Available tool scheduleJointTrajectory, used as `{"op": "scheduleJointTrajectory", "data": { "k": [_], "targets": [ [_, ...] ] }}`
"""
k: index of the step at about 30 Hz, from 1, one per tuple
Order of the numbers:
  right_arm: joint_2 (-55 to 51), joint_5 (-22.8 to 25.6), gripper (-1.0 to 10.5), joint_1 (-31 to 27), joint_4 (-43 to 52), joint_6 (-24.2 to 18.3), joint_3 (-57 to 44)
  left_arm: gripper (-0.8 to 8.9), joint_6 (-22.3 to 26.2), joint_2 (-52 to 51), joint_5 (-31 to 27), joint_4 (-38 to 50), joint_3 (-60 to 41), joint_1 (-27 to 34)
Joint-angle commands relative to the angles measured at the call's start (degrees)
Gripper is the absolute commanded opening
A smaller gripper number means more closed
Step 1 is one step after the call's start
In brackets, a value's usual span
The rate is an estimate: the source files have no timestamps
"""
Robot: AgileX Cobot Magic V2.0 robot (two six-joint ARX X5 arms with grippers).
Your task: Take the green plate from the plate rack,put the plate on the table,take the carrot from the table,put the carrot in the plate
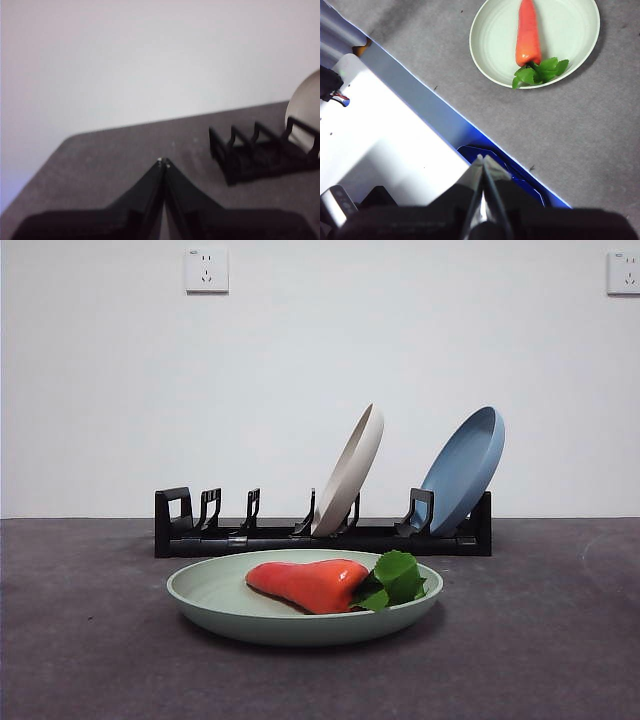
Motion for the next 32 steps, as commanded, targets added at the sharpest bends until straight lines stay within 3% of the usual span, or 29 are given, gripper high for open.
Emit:
{"op": "scheduleJointTrajectory", "data": {
  "k": [1,12,20,32],
  "targets": [
    [-0.2,0.1,0.0,0.2,0.2,0.3,-0.1,-0.03,-2.0,-2.1,0.1,0.6,-4.0,0.7],
    [-0.2,0.1,0.0,0.2,0.2,0.3,-0.1,-0.03,-5.5,-6.4,0.2,0.1,-12.2,0.9],
    [-0.2,0.1,0.0,0.2,0.2,0.3,-0.1,-0.03,-5.8,-6.4,1.6,-6.0,-12.4,0.9],
    [-0.2,0.1,0.0,0.2,0.2,0.3,-0.1,-0.03,-5.8,-6.4,1.2,-5.7,-12.4,0.9]
  ]
}}
